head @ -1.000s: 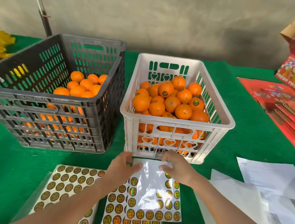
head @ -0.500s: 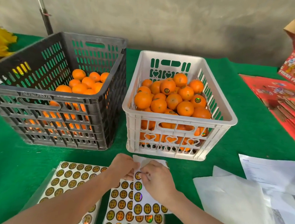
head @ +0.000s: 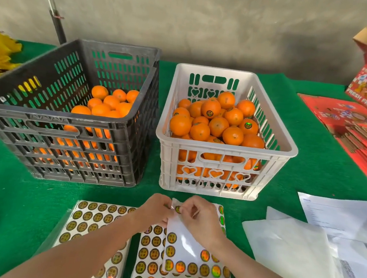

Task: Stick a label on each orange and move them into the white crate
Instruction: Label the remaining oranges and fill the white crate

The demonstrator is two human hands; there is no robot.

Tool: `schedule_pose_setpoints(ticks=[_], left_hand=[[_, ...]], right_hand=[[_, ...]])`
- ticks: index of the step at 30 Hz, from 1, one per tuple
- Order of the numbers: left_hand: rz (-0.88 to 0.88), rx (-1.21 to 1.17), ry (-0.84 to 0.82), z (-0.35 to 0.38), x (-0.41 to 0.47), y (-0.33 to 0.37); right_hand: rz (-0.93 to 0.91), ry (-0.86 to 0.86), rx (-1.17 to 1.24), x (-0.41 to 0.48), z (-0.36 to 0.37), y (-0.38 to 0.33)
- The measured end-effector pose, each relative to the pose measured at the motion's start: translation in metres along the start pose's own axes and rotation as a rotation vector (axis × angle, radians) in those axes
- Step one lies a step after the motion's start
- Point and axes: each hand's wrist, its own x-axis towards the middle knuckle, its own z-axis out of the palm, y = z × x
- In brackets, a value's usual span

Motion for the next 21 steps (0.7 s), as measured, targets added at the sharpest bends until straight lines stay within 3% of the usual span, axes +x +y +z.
schedule_pose_setpoints(ticks=[3,6,8,12,14,18,21], left_hand=[[0.008,0.002,-0.062,0.001,-0.003,-0.005],[0.113,0.311,0.0,-0.002,-0.013,-0.008],[0.318,0.484,0.18,-0.016,-0.023,-0.001],[0.86,0.37,0.455,-0.084,-0.062,0.034],[0.972,0.279,0.609,-0.124,-0.08,0.05],[0.871,0.137,0.839,-0.205,-0.088,0.067],[0.717,0.164,0.902,-0.266,-0.069,0.071]], right_hand=[[0.033,0.015,0.067,0.005,-0.004,-0.006],[-0.078,0.03,0.111,0.017,-0.009,-0.028],[-0.228,0.075,0.136,0.034,-0.014,-0.057],[-0.457,0.188,0.2,0.088,-0.015,-0.128],[-0.526,0.217,0.239,0.125,-0.007,-0.157],[-0.462,0.208,0.164,0.198,0.03,-0.194],[-0.416,0.147,0.02,0.242,0.061,-0.205]])
